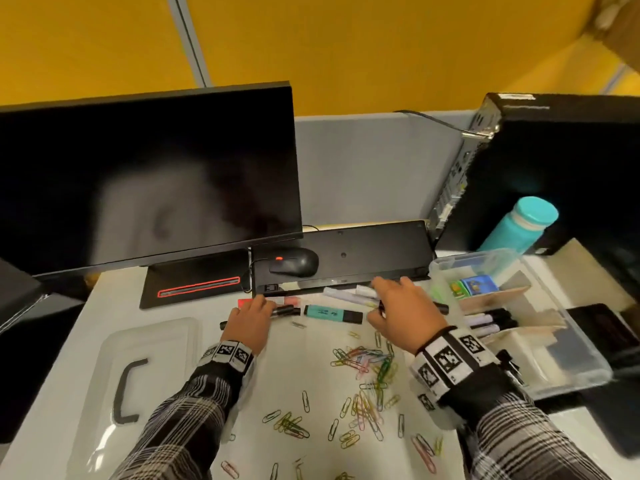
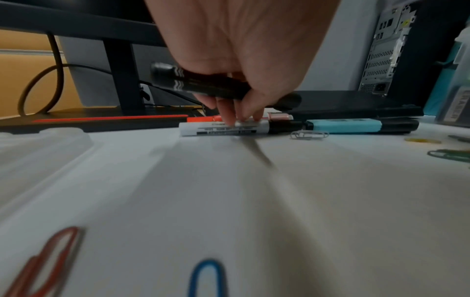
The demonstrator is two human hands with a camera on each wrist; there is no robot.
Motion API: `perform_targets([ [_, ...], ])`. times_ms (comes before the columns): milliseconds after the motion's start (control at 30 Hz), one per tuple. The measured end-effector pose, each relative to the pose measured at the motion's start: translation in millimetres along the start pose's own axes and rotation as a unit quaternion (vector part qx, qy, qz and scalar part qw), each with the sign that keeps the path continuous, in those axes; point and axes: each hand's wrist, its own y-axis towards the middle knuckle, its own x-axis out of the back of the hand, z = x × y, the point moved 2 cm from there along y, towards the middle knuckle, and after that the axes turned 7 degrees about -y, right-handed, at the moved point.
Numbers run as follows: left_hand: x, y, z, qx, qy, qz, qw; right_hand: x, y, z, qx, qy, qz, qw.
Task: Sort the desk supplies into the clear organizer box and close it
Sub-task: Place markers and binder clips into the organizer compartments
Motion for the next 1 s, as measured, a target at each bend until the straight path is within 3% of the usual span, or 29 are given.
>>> perform_targets([
  [300, -11.5, -6.1, 7.8, 0.024, -0.033, -0.043, 0.998, 32.3, -49.5, -104.3, -0.160, -0.089, -0.053, 0.982],
  [433, -16.7, -8.8, 10.6, 0.049, -0.015, -0.021, 0.998, 35.5, -63.1, -148.7, -0.225, -0.183, -0.002, 0.957],
  [600, -22.4, -22.1, 6.2, 0.065, -0.005, -0.009, 0.998, 23.0, -48.4, -158.8, -0.201, -0.225, 0.117, 0.946],
  [867, -20.9, -37.5, -13.0, 0.061, -0.020, -0.005, 0.998, 22.7, -40.9, -158.1, -0.126, -0.239, 0.101, 0.957],
  [1000, -20.9, -42.5, -19.3, 0.059, -0.044, -0.018, 0.997, 29.9, -46.4, -158.1, -0.112, -0.174, 0.083, 0.975],
])
